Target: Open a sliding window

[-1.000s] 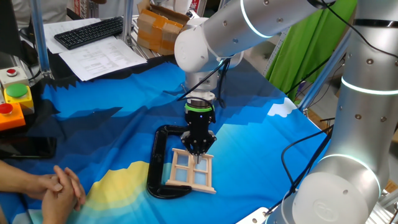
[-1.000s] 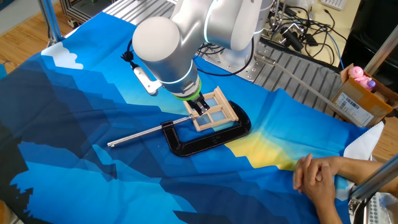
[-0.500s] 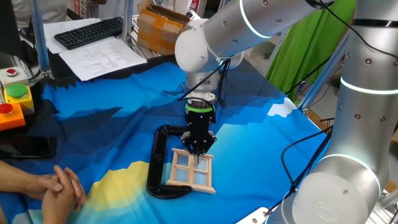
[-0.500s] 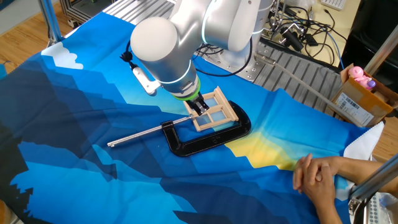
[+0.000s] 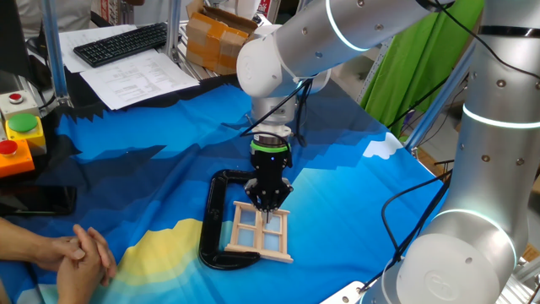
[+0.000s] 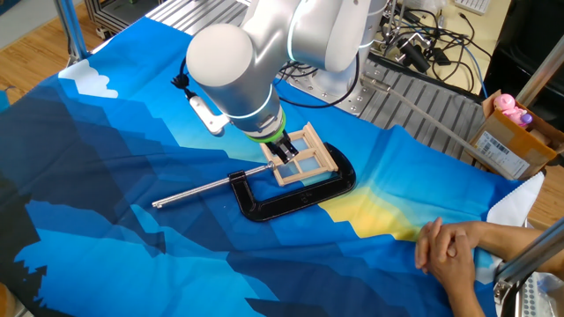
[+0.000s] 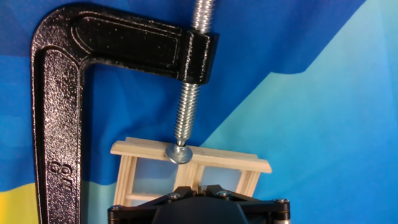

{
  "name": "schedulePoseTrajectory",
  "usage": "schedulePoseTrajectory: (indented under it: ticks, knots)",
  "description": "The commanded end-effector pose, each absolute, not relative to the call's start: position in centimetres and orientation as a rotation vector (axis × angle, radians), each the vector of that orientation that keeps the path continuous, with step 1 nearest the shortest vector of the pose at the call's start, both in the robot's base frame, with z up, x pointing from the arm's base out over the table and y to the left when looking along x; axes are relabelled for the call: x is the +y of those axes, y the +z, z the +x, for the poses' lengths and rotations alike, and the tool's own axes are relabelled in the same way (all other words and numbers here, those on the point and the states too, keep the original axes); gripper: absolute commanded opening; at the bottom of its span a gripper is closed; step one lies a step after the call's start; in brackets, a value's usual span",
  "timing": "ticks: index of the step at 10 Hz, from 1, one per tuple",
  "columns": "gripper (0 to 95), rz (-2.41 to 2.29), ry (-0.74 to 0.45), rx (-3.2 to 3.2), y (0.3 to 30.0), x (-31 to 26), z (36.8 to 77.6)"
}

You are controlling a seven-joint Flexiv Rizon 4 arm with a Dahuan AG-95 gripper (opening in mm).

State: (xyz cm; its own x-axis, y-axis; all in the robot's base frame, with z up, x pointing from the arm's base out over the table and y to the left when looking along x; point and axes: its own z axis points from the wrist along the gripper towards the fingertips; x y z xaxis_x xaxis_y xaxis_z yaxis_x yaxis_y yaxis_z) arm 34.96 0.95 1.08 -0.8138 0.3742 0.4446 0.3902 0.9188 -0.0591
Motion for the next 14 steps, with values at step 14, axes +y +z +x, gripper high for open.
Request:
schedulePoseTrajectory:
  ticks: [14]
  knots:
    - [0.0, -0.555, -0.020, -2.535, 1.13, 1.32, 34.98]
